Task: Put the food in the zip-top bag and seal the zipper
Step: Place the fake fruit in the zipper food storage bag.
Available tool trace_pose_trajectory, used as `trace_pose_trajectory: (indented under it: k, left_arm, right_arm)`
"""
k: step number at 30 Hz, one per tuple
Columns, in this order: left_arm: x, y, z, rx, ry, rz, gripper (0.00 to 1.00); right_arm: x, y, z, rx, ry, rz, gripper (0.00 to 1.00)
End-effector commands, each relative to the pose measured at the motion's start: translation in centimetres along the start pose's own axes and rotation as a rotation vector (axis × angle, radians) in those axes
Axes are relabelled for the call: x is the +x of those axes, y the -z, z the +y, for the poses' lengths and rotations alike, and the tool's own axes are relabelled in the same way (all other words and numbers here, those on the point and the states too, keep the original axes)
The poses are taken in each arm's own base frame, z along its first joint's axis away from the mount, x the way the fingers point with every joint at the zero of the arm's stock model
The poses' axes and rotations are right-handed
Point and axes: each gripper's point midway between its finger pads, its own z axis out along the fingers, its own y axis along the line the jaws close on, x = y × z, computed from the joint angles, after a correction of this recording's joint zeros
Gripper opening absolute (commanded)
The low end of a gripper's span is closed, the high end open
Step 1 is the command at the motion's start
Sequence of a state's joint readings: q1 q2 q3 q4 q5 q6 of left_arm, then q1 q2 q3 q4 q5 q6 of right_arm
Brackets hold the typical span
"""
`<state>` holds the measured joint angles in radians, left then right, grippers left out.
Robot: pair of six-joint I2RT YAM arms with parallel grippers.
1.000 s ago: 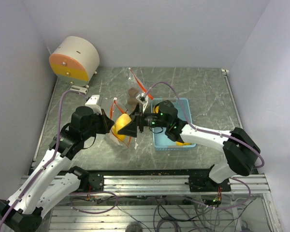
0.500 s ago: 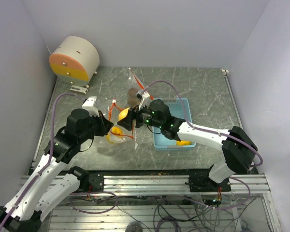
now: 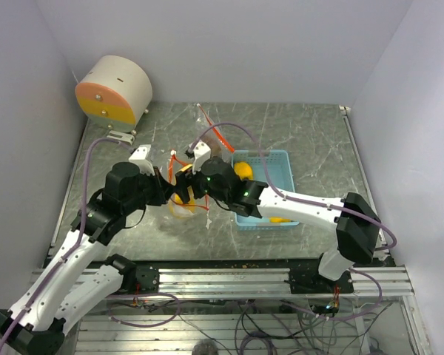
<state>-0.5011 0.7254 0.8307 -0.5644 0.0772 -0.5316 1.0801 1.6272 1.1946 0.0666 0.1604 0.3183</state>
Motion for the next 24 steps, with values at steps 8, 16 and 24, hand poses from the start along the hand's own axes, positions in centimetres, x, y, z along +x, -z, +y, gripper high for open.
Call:
trace_pose_trajectory:
  k: [8, 16, 24]
  left_arm:
    - [-2.0, -0.3, -2.7, 0.118, -0.007, -0.051, 0.07]
    - [-1.4, -0.3, -1.8, 0.083, -0.006, -0.049, 0.07]
    - [-1.3, -0.8, -1.8, 0.085, 0.001, -0.038, 0.07]
  right_arm:
    - [3.7, -0.5, -1.2, 0.165, 0.26, 0.12, 0.71]
    - [3.0, 0.8, -0.2, 0.084, 0.345, 0.144, 1.0]
    - [-2.3, 5.8, 1.9, -0.039, 0.272, -0.021, 1.0]
